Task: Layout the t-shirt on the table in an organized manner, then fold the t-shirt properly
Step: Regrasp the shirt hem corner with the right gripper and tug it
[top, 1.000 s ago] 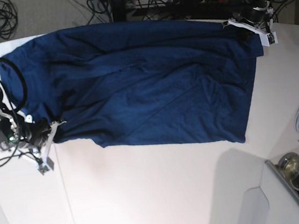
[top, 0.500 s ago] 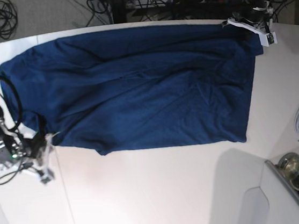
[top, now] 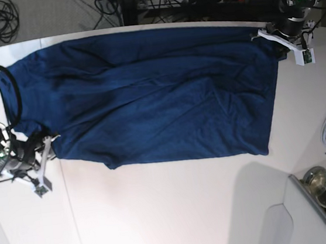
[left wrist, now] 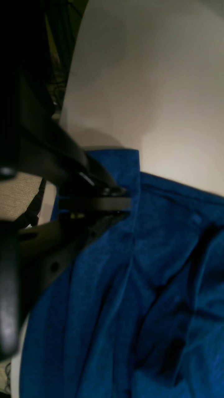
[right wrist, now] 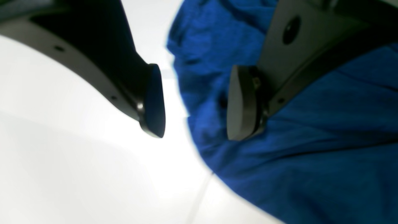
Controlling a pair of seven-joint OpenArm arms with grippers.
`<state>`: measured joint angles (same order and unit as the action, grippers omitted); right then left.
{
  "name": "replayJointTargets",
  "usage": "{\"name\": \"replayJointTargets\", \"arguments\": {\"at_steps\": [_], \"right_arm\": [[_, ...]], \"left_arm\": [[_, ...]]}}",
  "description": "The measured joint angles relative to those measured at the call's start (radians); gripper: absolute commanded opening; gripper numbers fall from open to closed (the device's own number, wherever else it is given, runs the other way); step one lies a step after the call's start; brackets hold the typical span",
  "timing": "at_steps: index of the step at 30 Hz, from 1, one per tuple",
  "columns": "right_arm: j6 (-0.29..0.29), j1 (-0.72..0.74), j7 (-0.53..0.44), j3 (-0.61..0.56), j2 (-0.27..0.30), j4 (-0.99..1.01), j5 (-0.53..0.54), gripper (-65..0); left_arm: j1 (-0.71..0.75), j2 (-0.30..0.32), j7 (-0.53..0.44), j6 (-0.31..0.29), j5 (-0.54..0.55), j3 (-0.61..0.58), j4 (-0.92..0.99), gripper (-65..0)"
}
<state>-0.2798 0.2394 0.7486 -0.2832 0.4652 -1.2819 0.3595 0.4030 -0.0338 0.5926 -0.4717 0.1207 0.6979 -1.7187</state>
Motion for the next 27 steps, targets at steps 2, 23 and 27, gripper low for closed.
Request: {"name": "replayJointTargets", "arguments": {"at_steps": [2, 23, 27], "right_arm": [[-0.002, -0.001, -0.005, 0.0, -0.003, 0.03, 0.012, -35.9], [-0.002, 0.103, -0.082, 0.007, -0.002, 0.292, 0.003, -62.1], [-0.002, 0.164, -0.131, 0.003, -0.002, 0.421, 0.003, -62.1]], "left_arm": [[-0.031, -0.001, 0.002, 0.0, -0.012, 0.002, 0.042, -65.0], [-0.09, 0.008, -0.077, 0.003, -0.01, 0.003, 0.25, -65.0], [-0.08, 0.008, -0.094, 0.003, -0.008, 0.003, 0.29, -65.0]]}}
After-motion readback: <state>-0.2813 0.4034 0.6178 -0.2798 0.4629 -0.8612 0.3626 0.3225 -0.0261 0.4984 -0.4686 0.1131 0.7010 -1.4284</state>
